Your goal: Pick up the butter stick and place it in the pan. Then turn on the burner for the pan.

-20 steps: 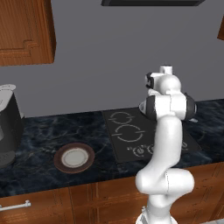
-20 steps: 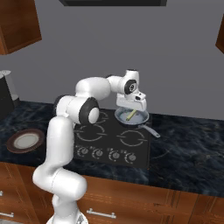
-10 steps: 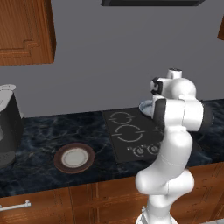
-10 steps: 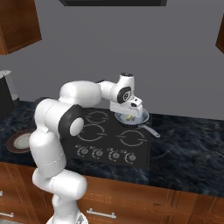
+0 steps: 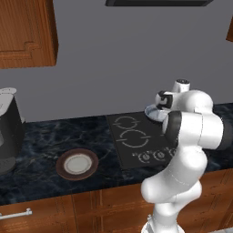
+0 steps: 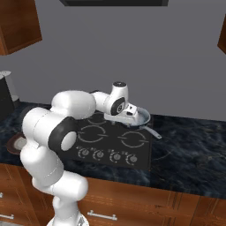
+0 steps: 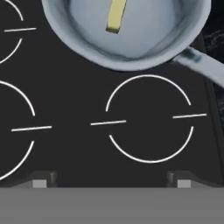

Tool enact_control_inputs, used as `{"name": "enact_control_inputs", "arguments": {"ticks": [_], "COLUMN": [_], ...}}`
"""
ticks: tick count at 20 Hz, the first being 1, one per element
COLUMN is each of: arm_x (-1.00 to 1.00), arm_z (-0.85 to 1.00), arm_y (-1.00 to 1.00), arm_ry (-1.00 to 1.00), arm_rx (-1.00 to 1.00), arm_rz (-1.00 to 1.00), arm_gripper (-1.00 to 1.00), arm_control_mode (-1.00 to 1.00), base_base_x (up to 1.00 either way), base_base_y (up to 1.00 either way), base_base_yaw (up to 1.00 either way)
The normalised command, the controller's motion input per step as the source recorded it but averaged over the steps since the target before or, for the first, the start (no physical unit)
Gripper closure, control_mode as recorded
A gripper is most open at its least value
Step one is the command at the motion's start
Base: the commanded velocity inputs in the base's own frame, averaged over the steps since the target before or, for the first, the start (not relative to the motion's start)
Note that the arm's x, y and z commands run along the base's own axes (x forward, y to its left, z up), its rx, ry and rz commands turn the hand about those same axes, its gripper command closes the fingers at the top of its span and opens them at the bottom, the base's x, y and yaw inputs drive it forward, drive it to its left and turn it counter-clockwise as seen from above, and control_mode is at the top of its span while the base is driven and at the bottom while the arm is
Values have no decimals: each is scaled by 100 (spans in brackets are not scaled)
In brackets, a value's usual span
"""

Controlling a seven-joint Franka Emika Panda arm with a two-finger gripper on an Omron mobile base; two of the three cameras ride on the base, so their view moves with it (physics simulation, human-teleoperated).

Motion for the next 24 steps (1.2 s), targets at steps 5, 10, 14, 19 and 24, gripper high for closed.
{"name": "enact_control_inputs", "arguments": {"ticks": [5, 10, 14, 19, 24], "arm_x": [-24, -21, -28, -39, -27], "arm_z": [0, 0, 0, -1, 0], "arm_y": [0, 0, 2, 0, 0], "arm_ry": [0, 0, 1, 6, 3], "arm_rx": [0, 0, 0, 0, 0], "arm_rz": [22, 18, 11, 1, 0], "arm_gripper": [-100, -100, -100, -100, -100], "arm_control_mode": [-100, -100, -100, -100, -100], "base_base_x": [0, 0, 0, 0, 0], "base_base_y": [0, 0, 0, 0, 0], "base_base_yaw": [0, 0, 0, 0, 0]}}
